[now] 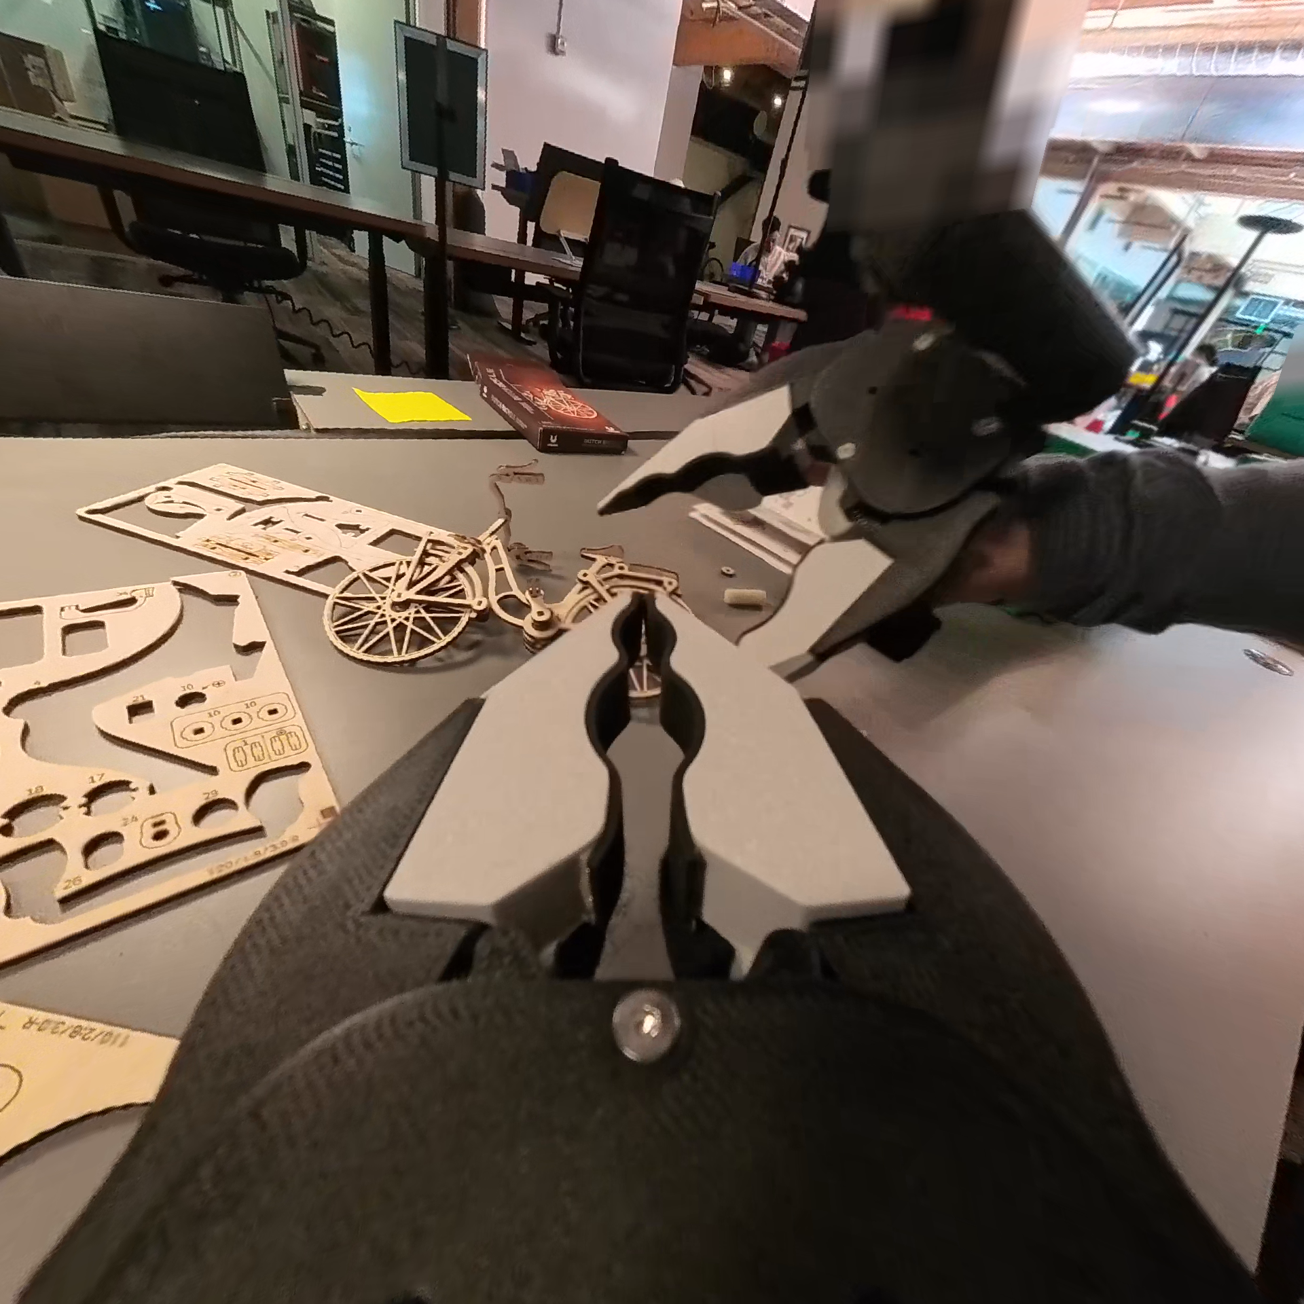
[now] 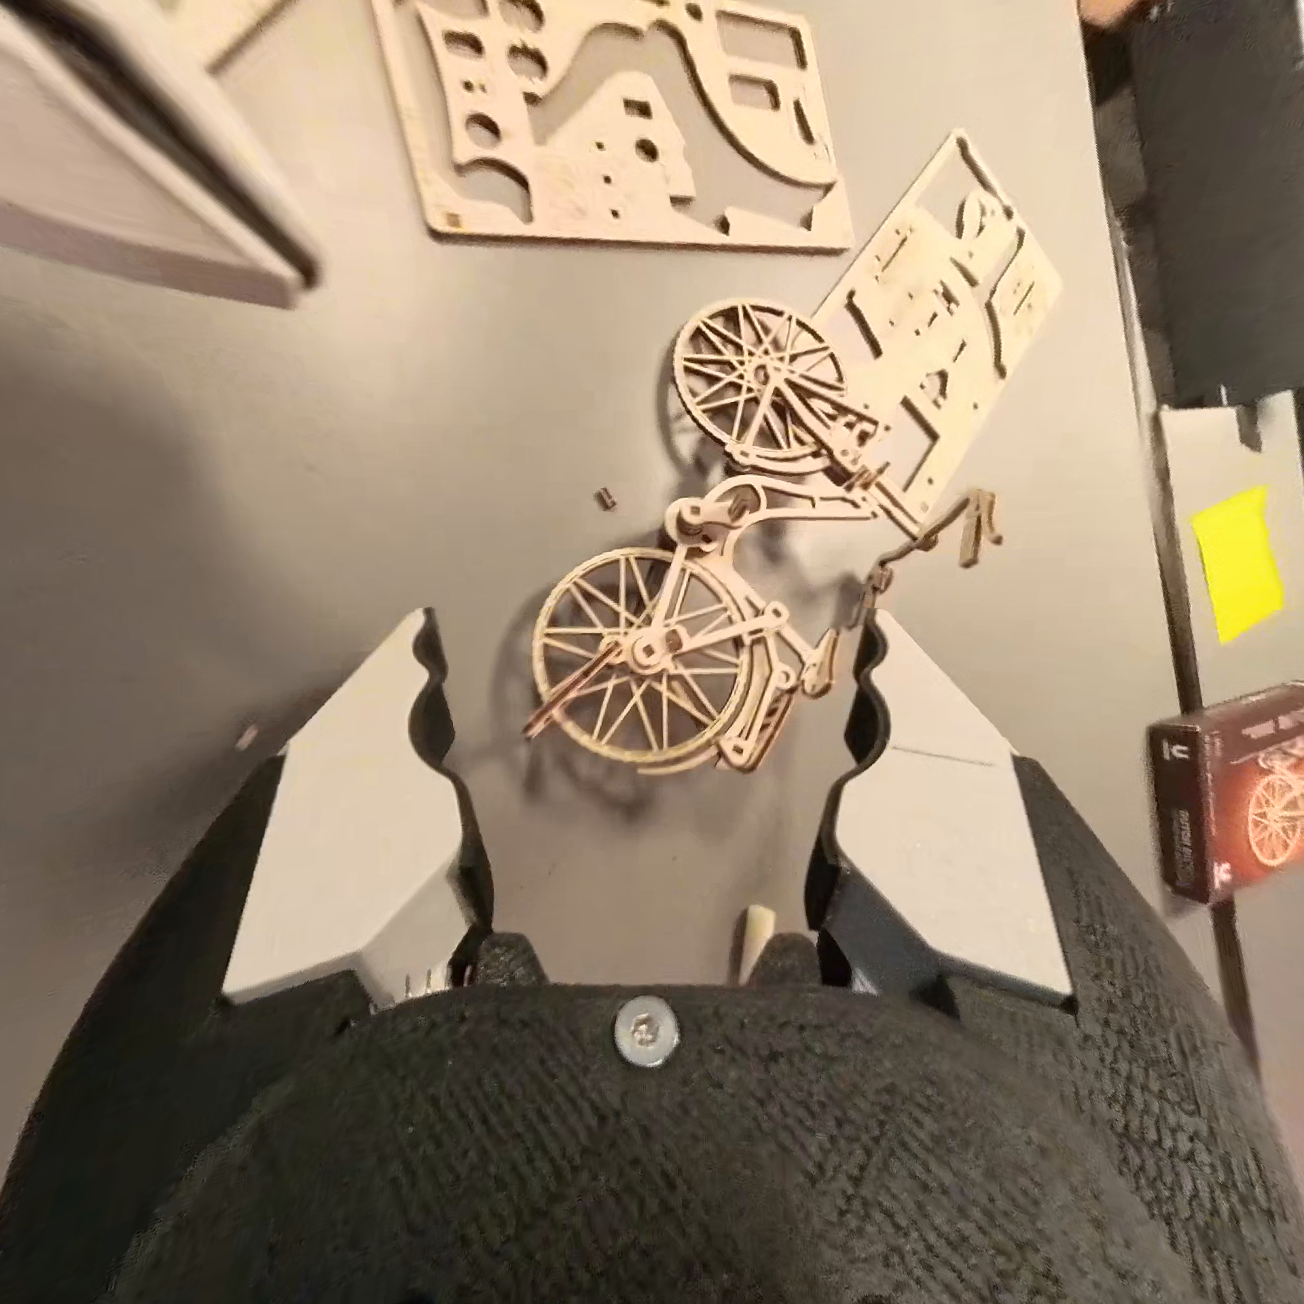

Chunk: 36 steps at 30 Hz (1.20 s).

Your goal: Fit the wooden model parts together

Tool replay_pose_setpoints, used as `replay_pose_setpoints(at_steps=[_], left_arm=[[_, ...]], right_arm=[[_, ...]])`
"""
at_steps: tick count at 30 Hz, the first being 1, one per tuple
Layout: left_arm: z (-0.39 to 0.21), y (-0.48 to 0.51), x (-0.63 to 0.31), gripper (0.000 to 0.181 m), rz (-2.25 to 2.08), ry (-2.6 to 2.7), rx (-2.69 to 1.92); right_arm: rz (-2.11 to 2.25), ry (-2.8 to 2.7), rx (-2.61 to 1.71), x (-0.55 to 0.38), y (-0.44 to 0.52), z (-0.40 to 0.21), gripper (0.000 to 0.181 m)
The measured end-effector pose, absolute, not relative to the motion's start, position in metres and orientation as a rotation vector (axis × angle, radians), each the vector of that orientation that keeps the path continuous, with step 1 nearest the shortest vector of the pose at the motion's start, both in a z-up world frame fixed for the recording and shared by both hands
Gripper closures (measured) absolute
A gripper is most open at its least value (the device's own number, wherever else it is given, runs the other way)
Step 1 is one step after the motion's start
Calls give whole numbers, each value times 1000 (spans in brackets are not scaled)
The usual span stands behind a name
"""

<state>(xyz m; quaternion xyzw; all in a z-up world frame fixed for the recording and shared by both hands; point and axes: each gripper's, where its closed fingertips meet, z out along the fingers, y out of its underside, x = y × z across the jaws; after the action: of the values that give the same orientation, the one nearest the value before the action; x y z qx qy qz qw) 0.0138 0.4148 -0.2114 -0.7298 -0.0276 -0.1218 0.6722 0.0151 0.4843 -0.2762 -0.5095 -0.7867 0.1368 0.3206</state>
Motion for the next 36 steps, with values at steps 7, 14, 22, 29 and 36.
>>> replay_pose_setpoints(at_steps=[7,14,22,29,36], left_arm=[[-207,412,9,181,-262,-81,-1612],[-206,413,11,181,-274,-74,-1609],[-207,413,14,181,-292,-60,-1614],[-208,414,15,181,-292,-58,-1617],[-207,414,15,181,-301,-61,-1611]], right_arm=[[234,-2108,-1472,-6,494,-296,81],[261,-2166,-1605,3,509,-304,106],[153,-2210,-1587,23,568,-302,119],[187,-2128,-1644,24,604,-300,115],[671,-2293,-1349,41,490,-267,129]])
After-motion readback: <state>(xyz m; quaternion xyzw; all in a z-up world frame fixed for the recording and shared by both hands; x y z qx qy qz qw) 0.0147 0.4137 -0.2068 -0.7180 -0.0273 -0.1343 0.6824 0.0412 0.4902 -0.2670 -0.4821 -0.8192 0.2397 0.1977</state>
